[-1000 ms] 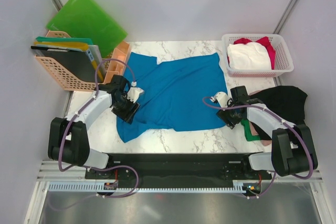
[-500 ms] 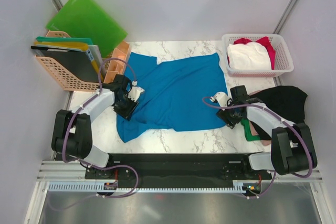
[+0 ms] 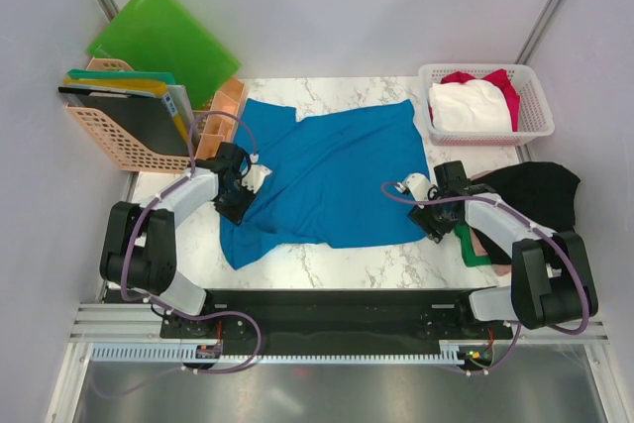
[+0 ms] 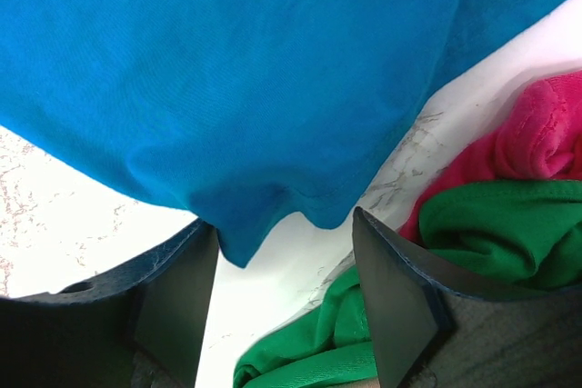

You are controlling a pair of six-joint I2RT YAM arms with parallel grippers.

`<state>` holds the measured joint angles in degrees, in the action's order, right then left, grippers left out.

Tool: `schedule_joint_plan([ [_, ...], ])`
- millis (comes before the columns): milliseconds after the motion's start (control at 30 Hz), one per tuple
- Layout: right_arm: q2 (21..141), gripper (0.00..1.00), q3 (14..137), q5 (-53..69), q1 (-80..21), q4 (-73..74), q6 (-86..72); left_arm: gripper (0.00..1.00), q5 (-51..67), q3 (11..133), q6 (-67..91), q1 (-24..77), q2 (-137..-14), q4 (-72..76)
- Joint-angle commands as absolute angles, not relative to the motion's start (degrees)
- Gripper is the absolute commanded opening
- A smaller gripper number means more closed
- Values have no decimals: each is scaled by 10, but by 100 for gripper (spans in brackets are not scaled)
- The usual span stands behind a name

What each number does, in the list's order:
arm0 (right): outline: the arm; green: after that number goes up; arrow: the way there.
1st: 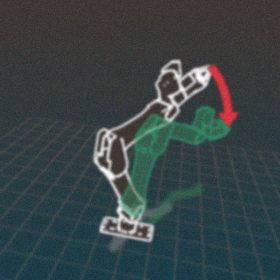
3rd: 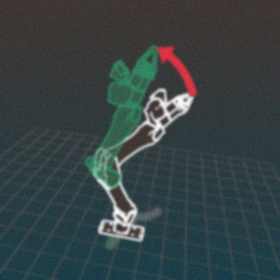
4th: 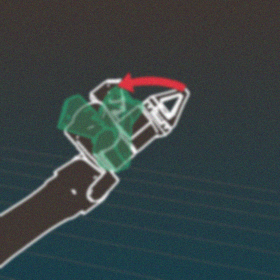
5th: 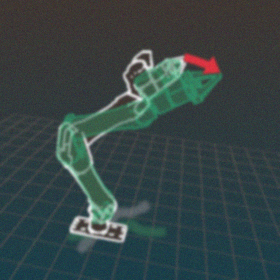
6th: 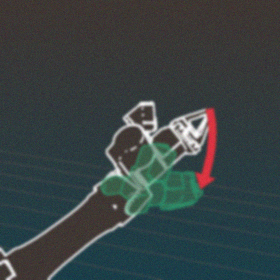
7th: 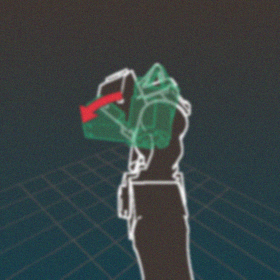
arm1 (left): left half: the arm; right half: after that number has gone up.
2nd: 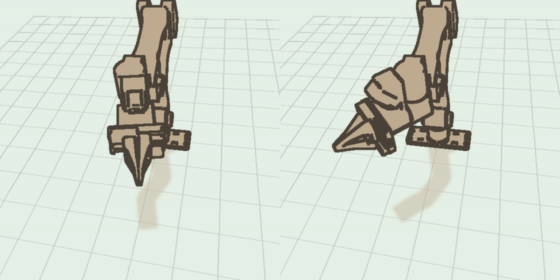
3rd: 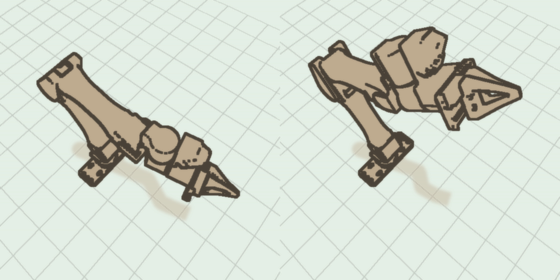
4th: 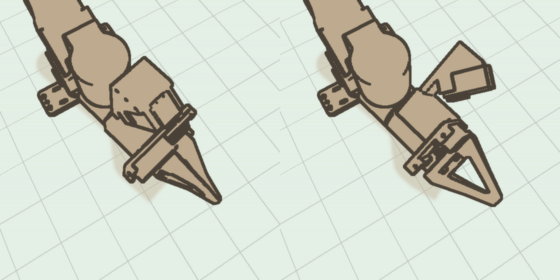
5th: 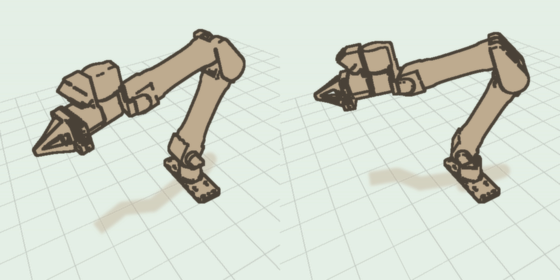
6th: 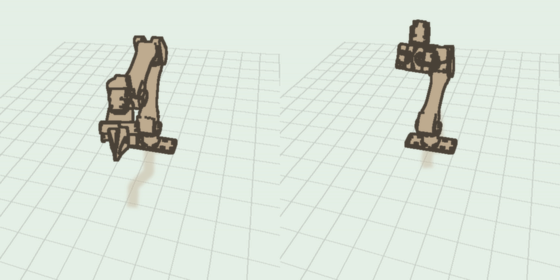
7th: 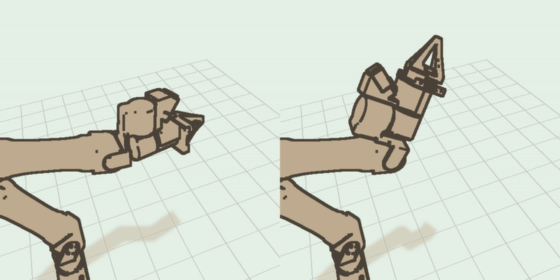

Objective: Fold and stack the t-shirts

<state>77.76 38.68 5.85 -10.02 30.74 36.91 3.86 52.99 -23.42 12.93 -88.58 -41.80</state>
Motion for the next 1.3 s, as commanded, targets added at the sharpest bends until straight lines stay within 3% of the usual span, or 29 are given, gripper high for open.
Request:
schedule_joint_plan([
  [0,803,68,376,71,-103,315,376,19,36,526,-226,128,-888,-405],
  [100,807,68,376,67,-102,313,376,2,42,524,-226,128,-886,-407],
  [400,812,64,378,58,-102,311,374,2,58,515,-238,128,-790,-414],
  [867,809,64,388,48,-103,304,358,2,-82,475,-261,127,-599,-326],
  [1133,781,64,410,55,-103,304,339,2,-107,486,-277,128,-612,-296],
  [1267,744,53,420,71,-103,309,331,2,-105,483,-278,128,-626,-287],
])
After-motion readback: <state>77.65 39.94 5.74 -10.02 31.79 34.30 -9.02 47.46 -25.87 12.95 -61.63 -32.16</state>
